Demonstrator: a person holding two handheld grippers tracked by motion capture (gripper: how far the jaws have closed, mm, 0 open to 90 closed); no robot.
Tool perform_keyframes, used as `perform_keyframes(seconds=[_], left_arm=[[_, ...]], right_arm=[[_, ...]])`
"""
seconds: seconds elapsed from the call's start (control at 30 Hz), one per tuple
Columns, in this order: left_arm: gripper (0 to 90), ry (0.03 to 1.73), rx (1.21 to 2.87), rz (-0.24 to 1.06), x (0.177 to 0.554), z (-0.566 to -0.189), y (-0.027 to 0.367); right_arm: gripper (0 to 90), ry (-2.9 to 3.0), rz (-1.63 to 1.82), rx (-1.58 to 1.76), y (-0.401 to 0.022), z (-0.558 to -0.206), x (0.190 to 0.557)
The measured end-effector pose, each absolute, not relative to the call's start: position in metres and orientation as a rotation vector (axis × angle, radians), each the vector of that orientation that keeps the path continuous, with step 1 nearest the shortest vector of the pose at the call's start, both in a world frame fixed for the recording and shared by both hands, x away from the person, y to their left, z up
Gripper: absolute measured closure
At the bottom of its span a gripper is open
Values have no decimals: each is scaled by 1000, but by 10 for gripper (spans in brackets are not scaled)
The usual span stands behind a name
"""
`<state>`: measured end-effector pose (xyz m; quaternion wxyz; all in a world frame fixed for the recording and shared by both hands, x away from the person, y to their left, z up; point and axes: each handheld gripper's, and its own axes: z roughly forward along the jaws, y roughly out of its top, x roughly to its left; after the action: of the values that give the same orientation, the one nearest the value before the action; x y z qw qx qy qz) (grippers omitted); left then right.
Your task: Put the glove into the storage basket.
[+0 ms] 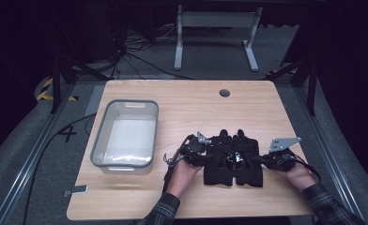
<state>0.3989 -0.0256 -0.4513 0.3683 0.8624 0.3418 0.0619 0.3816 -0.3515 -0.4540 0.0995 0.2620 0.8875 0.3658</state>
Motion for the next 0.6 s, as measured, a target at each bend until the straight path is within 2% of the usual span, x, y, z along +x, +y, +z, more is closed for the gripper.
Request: perform_keyframes(seconds=[0.13, 0.23, 0.37, 0.4, 0.43, 0.5, 0.6], left_arm=[[550, 891, 2226, 144, 401, -457, -29], [579, 882, 2246, 149, 400, -458, -31], [700, 880, 2244, 143, 398, -458, -34], [700, 884, 2244, 150, 398, -458, -34], [765, 891, 2238, 151, 397, -459, -35], [828, 906, 2230, 149, 397, -459, -34], [865, 917, 2224, 148, 398, -458, -35]], right_arm=[[898, 2624, 1078, 770, -351, -455, 382], [898, 2623, 1075, 764, -351, -455, 381], [898, 2623, 1074, 762, -351, -455, 381], [898, 2623, 1074, 762, -351, -455, 381], [898, 2623, 1074, 763, -351, -455, 381], [898, 2623, 1075, 763, -351, -455, 381], [898, 2622, 1076, 763, -351, -455, 381]])
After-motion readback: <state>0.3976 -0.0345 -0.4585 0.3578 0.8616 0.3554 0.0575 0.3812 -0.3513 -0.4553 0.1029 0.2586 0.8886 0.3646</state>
